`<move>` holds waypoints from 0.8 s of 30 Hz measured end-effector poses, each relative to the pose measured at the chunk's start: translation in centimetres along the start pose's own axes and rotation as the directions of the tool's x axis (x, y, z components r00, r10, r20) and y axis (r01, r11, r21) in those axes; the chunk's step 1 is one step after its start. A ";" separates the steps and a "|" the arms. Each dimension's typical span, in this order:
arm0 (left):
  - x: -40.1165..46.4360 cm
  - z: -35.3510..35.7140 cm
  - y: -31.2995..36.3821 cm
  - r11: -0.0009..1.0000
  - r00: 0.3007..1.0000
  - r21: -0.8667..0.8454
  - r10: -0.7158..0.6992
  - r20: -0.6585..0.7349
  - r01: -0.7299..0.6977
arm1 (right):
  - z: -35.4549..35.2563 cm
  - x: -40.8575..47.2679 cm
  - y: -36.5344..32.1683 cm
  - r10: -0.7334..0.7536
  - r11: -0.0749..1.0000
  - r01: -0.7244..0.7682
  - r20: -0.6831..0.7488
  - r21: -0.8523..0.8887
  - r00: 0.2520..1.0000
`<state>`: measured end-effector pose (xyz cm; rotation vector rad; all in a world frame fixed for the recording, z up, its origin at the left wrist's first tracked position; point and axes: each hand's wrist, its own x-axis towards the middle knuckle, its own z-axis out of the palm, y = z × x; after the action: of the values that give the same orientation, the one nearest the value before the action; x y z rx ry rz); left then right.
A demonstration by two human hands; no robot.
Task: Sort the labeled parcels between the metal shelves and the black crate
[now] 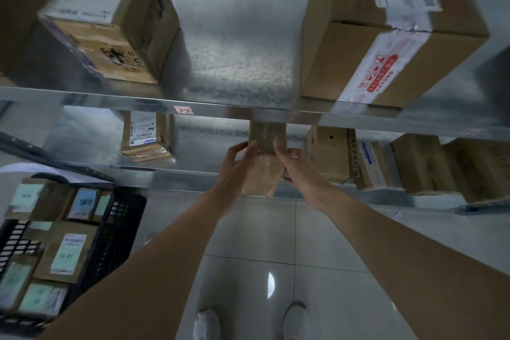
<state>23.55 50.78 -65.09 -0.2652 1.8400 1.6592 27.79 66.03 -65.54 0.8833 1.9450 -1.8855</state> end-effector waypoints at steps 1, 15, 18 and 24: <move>-0.2 -0.1 0.1 1.000 1.000 0.016 0.014 -0.013 -0.014 | 0.0 -0.1 0.0 -0.002 1.000 0.002 -0.011 -0.006 1.000; -0.8 -2.1 -0.8 0.988 0.993 0.138 0.060 0.102 -0.074 | -1.1 -0.7 1.1 -0.148 0.978 0.167 0.141 -0.127 0.979; -0.4 -1.7 -1.0 0.996 0.998 0.079 0.042 0.057 -0.046 | -0.8 -0.5 1.3 -0.149 0.984 0.158 0.108 -0.080 0.983; 1.1 -1.2 -1.9 0.994 0.994 0.055 0.096 0.047 -0.099 | -1.0 0.6 1.9 -0.112 0.988 0.116 0.049 -0.102 0.992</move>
<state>23.36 49.63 -67.24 -0.1150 1.8909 1.6607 28.66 67.01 -67.32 0.7088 2.0873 -1.8281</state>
